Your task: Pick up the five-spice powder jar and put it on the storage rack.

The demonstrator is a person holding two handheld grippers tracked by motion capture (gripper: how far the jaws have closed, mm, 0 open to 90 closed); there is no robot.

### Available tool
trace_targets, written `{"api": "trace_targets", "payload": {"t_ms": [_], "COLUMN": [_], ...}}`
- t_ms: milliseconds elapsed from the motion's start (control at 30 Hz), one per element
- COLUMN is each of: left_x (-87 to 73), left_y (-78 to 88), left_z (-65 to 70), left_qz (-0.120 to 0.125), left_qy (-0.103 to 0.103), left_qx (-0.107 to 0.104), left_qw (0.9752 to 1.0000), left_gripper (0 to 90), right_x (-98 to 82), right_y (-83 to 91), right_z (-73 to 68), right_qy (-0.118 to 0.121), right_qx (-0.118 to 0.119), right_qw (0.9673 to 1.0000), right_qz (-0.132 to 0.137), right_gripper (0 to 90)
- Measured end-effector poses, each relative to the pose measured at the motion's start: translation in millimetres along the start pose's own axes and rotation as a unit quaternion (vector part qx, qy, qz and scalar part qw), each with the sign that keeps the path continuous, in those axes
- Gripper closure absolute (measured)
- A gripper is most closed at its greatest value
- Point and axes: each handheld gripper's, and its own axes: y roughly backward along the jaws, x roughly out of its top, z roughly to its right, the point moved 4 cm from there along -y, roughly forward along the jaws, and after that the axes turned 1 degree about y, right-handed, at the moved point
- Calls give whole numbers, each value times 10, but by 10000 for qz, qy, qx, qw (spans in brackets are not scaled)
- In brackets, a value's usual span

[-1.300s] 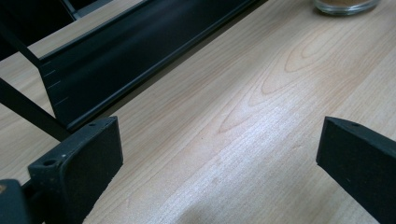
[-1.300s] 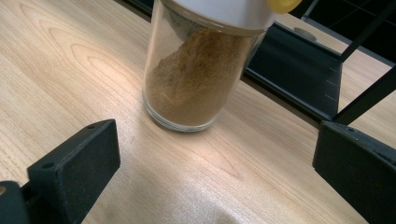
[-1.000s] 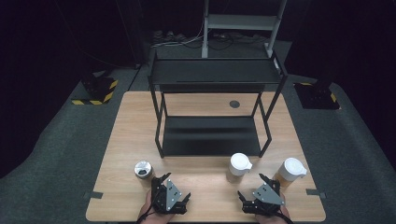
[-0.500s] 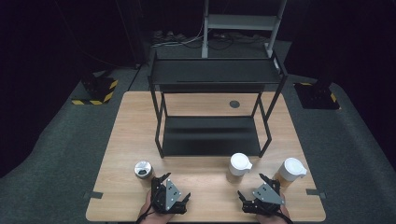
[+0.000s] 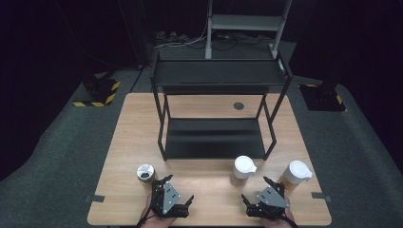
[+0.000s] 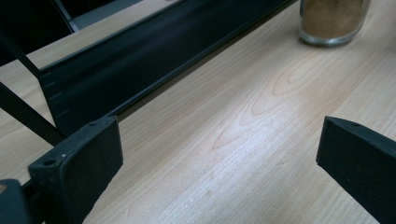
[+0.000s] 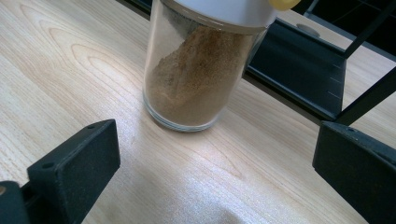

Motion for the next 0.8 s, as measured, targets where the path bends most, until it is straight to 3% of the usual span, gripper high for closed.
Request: {"api": "trace_targets", "payload": {"t_ms": [467, 800], "left_x": [82, 112], "left_y": [172, 302], "left_z": [-50, -136], "left_qz": [350, 544], "left_qy": [162, 274], "left_qx": [-66, 14], "left_qw": [9992, 9981], "left_gripper": [5, 5], "right_x": [-1, 0], "right_y": [0, 0], "right_z": [-5, -13], "right_qy": [21, 49], "right_qx": [-4, -6], "right_qw": [10000, 10000], "right_qz": [4, 3], "right_gripper": [0, 0]}}
